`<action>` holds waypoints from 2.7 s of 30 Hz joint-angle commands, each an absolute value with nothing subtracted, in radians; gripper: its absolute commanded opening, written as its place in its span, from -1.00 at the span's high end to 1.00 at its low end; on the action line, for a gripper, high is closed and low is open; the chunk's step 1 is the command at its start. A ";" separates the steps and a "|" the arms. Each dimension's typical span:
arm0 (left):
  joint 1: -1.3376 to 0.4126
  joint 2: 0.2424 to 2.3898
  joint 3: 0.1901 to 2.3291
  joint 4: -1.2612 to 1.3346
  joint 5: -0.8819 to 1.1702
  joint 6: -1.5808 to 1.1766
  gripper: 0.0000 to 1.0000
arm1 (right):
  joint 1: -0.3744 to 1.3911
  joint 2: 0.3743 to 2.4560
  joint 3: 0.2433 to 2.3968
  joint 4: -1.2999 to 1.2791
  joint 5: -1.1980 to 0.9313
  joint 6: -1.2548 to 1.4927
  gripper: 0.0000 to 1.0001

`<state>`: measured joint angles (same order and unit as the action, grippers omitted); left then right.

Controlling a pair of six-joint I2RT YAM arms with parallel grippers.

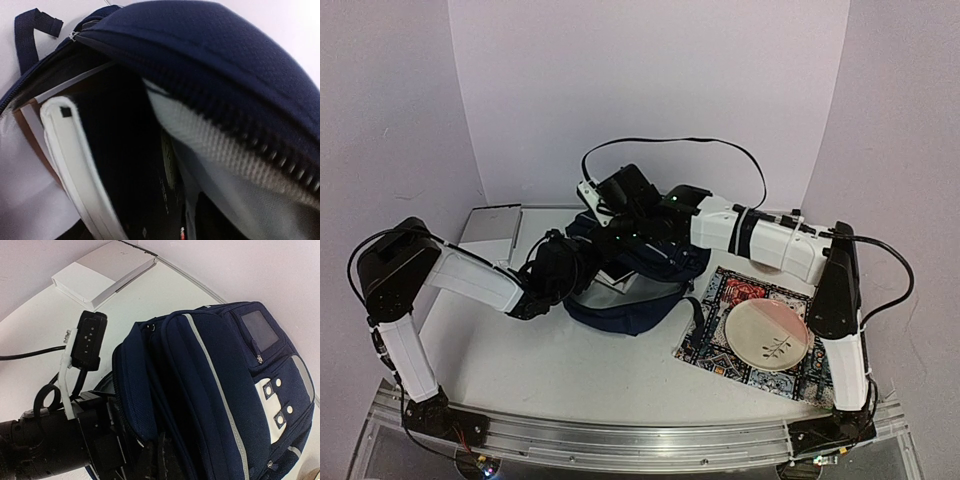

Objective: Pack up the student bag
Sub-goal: Place the book in the largest pocket of the bag, then adjust the book in the largest pocket of the bag.

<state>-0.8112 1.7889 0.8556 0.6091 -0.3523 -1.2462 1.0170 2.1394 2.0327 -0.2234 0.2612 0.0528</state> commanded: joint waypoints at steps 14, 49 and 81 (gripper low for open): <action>-0.809 1.561 0.684 0.621 -0.411 -0.982 -0.54 | 1.010 2.069 2.018 -0.194 0.307 0.052 1.00; -0.753 1.583 0.859 0.040 0.103 -0.850 0.11 | 1.008 2.073 2.014 -0.193 0.284 0.057 1.00; -0.691 1.524 0.732 0.419 0.118 -0.959 -0.10 | 0.969 2.049 1.897 -0.193 0.319 0.060 1.00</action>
